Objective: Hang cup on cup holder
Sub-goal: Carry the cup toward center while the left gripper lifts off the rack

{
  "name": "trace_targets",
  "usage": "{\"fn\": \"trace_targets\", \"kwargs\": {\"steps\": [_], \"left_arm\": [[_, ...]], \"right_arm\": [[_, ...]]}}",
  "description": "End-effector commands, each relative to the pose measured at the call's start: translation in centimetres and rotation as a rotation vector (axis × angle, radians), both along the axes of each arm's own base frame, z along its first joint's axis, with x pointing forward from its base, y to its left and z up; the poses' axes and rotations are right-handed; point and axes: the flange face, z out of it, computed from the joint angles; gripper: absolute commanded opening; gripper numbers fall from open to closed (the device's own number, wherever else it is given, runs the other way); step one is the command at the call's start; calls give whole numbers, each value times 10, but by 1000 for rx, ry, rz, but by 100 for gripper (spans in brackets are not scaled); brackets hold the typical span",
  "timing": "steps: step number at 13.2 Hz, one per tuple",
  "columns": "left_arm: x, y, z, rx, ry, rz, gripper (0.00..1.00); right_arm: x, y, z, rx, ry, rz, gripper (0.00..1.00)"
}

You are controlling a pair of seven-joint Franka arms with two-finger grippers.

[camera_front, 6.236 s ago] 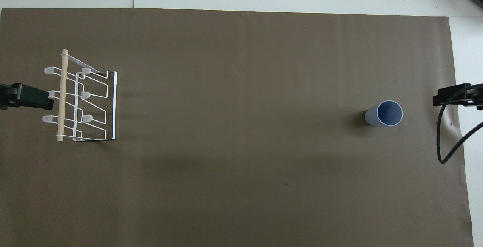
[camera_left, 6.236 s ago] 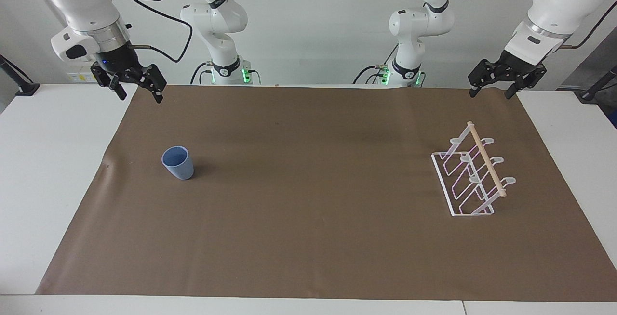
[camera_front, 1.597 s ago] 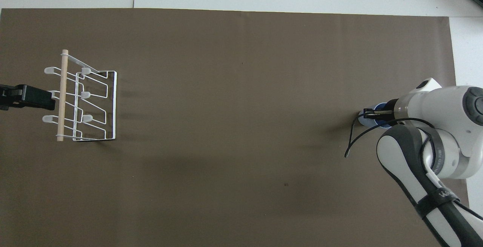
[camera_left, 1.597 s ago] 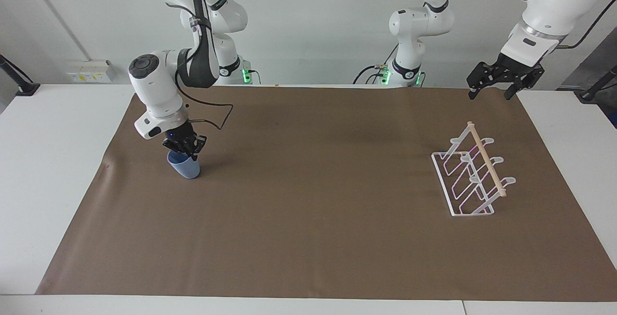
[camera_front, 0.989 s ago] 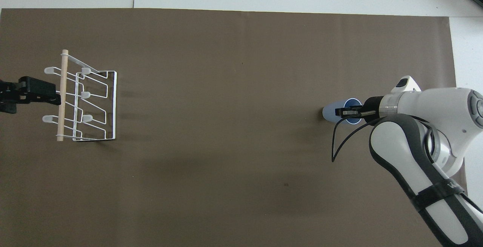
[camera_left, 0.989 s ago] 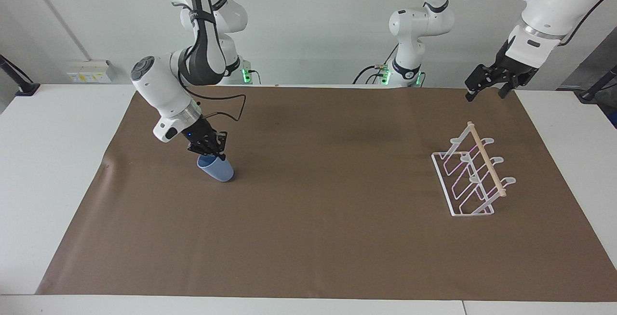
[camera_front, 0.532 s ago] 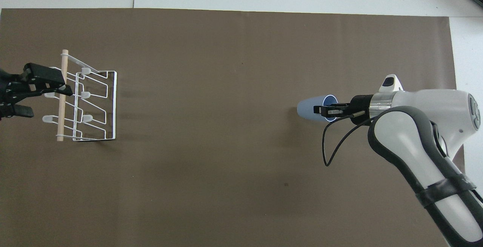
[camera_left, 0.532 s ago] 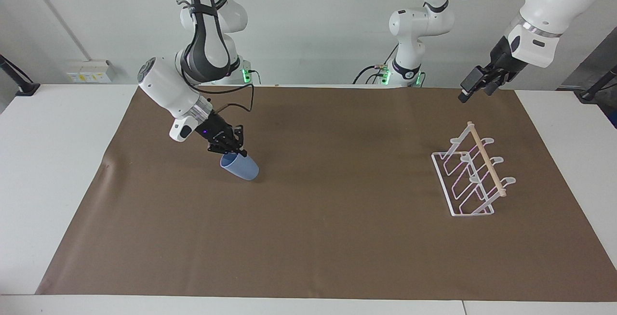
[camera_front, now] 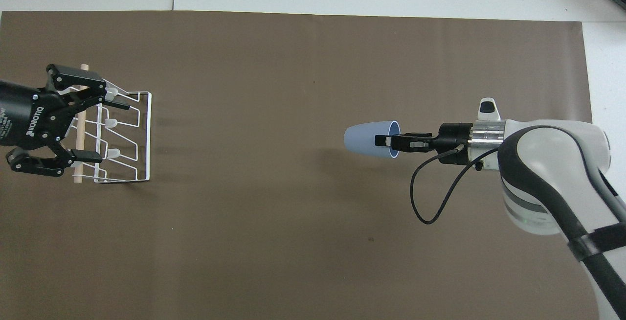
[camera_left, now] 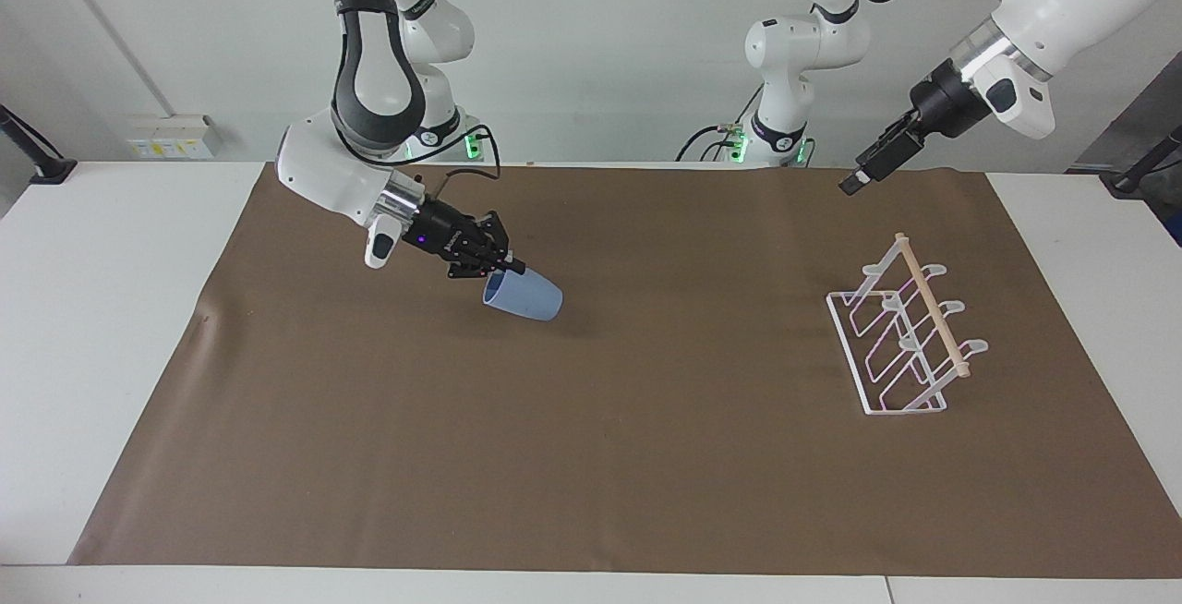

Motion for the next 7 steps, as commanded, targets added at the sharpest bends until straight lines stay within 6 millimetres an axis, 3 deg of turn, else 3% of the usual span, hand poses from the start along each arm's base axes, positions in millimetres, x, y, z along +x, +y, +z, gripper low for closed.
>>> {"fn": "trace_targets", "kwargs": {"steps": [1, 4, 7], "left_arm": [[-14, -7, -8, -132, 73, 195, 100], [-20, -31, -25, -222, 197, 312, 100], [-19, -38, -51, -263, 298, 363, 100]], "right_arm": [[-4, 17, 12, 95, -12, -8, 0], [-8, 47, 25, 236, 10, -65, 0], [-12, 76, 34, 346, 28, -105, 0]]}}
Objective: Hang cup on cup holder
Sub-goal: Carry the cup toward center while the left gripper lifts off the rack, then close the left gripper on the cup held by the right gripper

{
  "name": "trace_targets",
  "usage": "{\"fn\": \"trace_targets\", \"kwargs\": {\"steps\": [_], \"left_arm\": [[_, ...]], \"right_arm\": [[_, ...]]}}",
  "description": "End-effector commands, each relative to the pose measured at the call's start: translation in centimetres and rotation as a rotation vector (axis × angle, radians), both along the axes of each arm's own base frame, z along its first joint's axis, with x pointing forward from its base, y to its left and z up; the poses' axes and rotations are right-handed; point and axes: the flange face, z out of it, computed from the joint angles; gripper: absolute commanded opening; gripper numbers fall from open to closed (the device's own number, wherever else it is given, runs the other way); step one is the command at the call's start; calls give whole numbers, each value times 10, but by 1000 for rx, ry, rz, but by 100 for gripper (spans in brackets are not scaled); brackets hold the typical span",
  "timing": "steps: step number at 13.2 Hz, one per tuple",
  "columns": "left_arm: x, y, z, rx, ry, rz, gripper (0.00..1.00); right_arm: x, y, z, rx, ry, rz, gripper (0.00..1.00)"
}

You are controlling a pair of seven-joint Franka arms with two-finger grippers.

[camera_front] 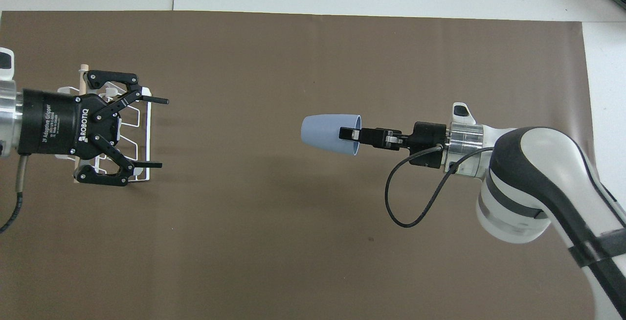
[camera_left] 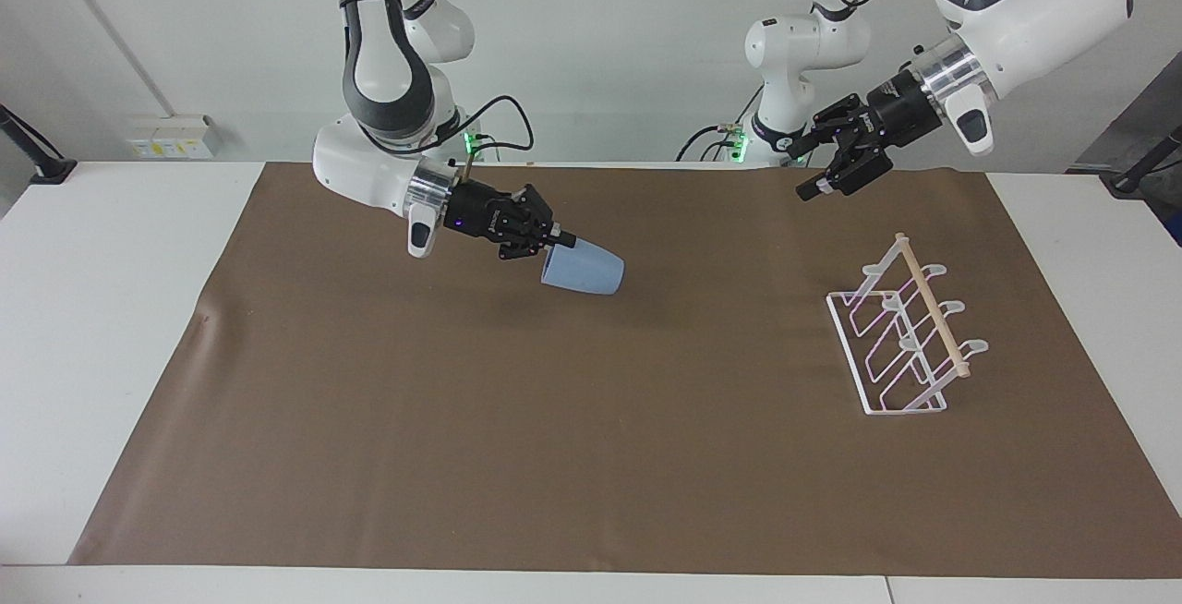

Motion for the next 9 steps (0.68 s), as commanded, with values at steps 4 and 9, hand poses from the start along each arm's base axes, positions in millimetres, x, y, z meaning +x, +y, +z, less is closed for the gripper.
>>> {"fn": "trace_targets", "kwargs": {"steps": [4, 9], "left_arm": [[-9, -45, -42, -41, 76, 64, 100], [1, -79, -59, -63, 104, 149, 100]], "right_arm": [[0, 46, 42, 73, 9, -46, 0], [-9, 88, 70, 91, 53, -36, 0]]}}
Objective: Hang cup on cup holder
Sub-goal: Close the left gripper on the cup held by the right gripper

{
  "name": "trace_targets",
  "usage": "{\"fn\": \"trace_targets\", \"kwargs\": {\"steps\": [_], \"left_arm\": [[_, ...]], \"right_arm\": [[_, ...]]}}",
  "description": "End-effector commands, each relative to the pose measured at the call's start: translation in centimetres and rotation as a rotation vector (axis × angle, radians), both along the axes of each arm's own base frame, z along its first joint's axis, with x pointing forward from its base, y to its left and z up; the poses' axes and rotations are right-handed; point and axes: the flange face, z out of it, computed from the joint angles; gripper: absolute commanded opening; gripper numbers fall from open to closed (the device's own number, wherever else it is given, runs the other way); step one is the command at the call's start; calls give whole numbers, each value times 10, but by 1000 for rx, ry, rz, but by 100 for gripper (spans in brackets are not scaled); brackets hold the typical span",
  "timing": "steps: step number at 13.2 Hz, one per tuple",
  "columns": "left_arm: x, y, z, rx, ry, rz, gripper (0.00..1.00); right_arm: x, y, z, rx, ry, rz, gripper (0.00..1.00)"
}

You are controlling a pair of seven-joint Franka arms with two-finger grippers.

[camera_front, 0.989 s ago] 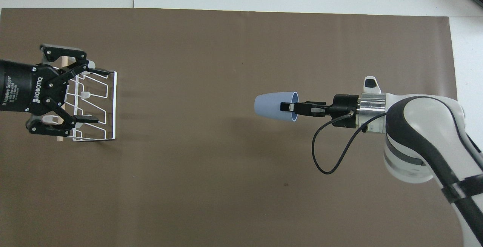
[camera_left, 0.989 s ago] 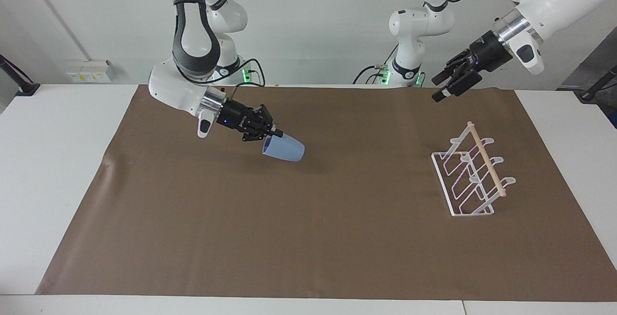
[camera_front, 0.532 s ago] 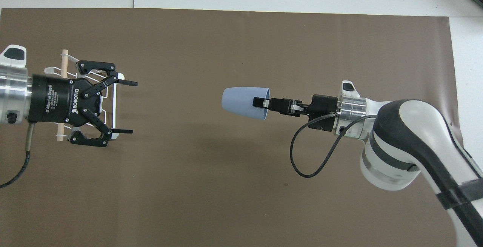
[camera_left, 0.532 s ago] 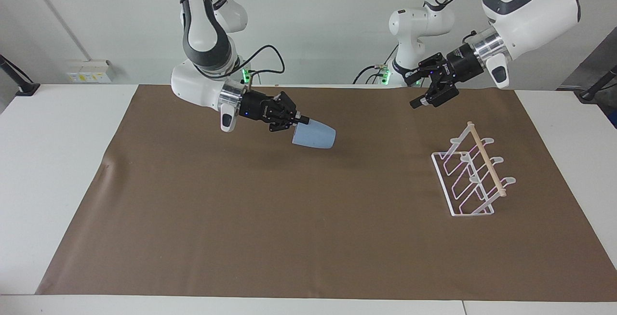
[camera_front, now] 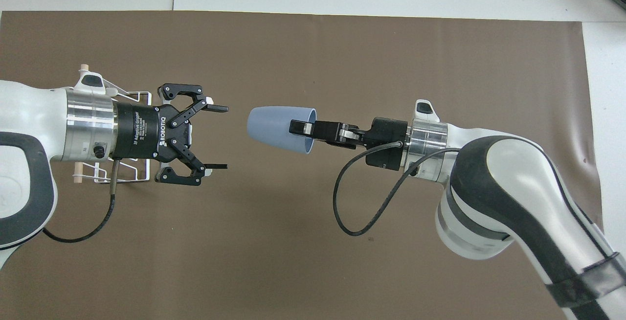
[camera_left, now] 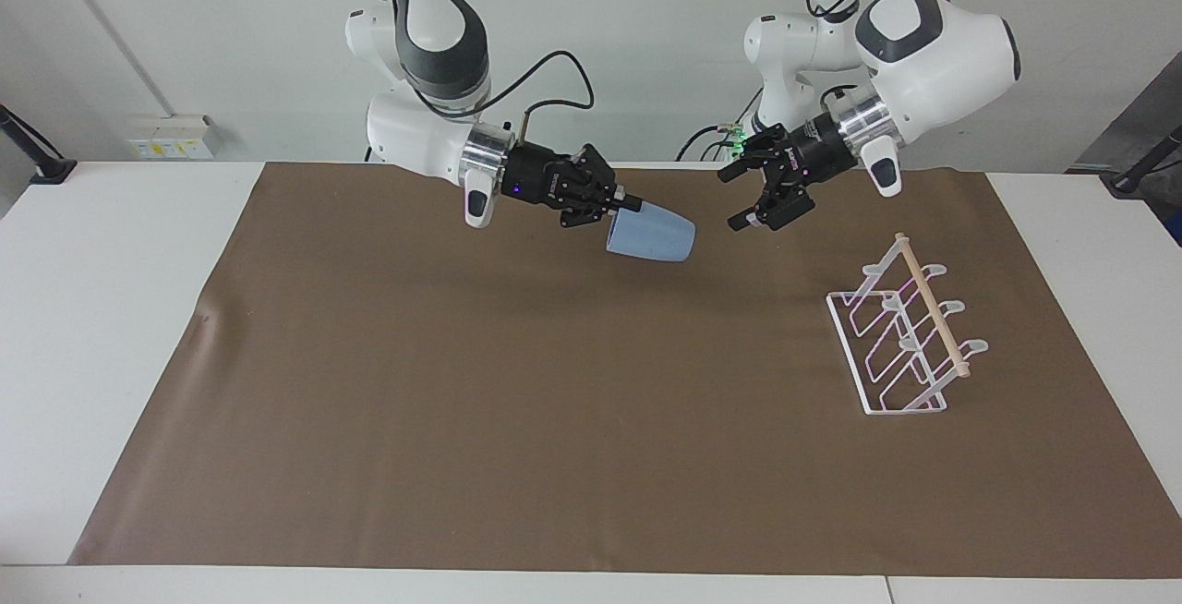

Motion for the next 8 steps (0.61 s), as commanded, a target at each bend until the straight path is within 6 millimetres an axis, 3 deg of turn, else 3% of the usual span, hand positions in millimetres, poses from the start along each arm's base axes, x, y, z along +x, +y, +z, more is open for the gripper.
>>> {"fn": "trace_targets", "kwargs": {"steps": [1, 4, 8], "left_arm": [[4, -3, -6, -17, 11, 47, 100], [10, -2, -8, -17, -2, 66, 100], [11, -12, -13, -23, -4, 70, 100]], "right_arm": [[-4, 14, 13, 28, 28, -13, 0], [-10, 31, 20, 18, 14, -10, 0], [-11, 36, 28, 30, 12, -6, 0]]}}
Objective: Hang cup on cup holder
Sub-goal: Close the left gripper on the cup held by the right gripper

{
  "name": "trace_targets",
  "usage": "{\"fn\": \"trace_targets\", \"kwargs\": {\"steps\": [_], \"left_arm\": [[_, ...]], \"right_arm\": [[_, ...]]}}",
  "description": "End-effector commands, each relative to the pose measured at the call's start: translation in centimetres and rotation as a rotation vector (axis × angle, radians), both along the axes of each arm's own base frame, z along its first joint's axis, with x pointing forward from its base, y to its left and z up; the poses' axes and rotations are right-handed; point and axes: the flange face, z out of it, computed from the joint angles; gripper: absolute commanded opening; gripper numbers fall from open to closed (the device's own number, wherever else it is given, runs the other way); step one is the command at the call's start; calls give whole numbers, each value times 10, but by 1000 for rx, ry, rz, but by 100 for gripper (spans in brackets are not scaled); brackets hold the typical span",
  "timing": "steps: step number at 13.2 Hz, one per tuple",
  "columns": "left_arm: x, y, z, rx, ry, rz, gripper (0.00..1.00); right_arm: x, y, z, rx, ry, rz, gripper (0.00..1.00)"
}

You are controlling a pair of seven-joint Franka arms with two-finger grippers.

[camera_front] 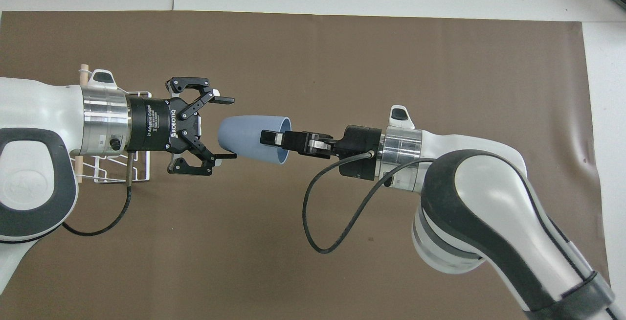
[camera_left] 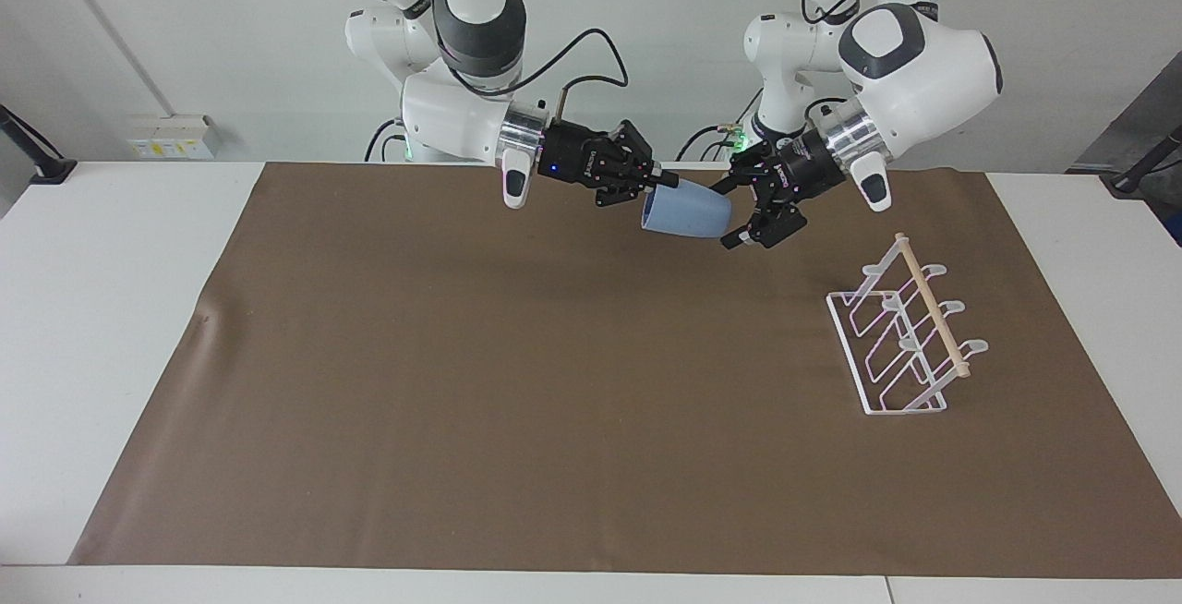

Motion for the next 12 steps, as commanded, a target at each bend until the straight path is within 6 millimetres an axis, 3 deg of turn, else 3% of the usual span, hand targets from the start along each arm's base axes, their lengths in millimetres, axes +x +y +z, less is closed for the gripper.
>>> {"fn": "trace_targets", "kwargs": {"steps": [1, 3, 10, 11, 12], "left_arm": [[2, -5, -1, -18, 3, 26, 100], [2, -6, 0, -19, 1, 23, 89], [-2, -14, 15, -29, -16, 1, 85], [-2, -14, 15, -28, -16, -1, 77], [-3, -14, 16, -28, -17, -1, 59]], "right_arm": [[2, 3, 16, 37, 23, -28, 0], [1, 3, 17, 36, 23, -27, 0], [2, 2, 17, 31, 23, -40, 0], [2, 2, 16, 31, 25, -41, 0], [2, 2, 17, 32, 24, -40, 0]]}}
